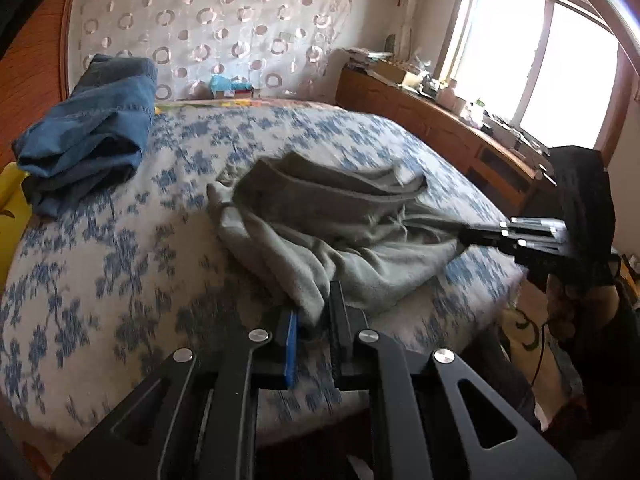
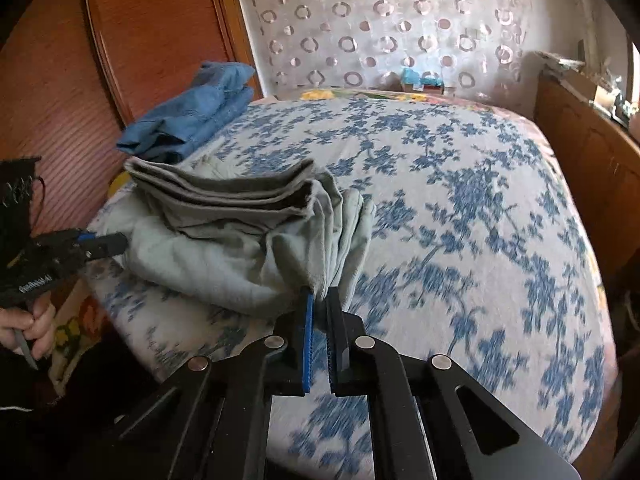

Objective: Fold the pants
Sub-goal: 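Move both grippers to the waistband edge of the folded trousers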

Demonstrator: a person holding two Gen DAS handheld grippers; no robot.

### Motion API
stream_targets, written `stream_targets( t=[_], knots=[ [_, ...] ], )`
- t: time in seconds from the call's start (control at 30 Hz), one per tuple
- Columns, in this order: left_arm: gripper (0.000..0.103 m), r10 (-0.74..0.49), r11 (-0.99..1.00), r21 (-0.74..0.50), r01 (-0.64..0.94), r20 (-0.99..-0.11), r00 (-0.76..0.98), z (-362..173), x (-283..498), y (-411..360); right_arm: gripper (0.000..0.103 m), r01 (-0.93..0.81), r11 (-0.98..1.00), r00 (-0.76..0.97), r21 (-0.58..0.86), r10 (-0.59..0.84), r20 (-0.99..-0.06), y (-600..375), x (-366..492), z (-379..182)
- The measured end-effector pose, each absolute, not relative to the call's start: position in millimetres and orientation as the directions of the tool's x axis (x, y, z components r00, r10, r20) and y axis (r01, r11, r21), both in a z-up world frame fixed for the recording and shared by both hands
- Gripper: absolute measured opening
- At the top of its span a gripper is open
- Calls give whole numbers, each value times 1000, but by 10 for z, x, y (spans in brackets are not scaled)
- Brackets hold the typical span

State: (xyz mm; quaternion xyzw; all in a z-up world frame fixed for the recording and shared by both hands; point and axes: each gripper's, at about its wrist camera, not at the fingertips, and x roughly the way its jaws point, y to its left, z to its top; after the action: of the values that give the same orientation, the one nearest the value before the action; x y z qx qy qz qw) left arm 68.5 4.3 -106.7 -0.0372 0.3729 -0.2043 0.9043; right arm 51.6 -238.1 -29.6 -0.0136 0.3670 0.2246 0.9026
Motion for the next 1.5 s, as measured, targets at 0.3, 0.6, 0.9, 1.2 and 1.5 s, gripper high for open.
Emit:
stream_targets(
  t=[0.3,0.6,0.9,1.2,1.5],
  knots=[
    [21,-367,926,-209,315,-694,620,-1175,679,21,6,-417,900,640,128,391,-662,-2373,390,-282],
    [47,-364,930,-220,295,-674,643,-1116,736,89,21,-403,909,668,111,375,-642,-2369,399,-209],
    [69,-343,935,-189,299,-695,632,-1124,901,46,42,-391,917,666,79,342,-663,-2274,615,-307],
    [77,-331,941,-199,272,-703,630,-1163,1043,29,45,-403,912,651,78,346,-676,-2092,958,-313],
    [77,-301,953,-196,231,-699,649,-1137,1152,80,47,-392,920,651,19,292,-700,-1957,1299,-436]
  ],
)
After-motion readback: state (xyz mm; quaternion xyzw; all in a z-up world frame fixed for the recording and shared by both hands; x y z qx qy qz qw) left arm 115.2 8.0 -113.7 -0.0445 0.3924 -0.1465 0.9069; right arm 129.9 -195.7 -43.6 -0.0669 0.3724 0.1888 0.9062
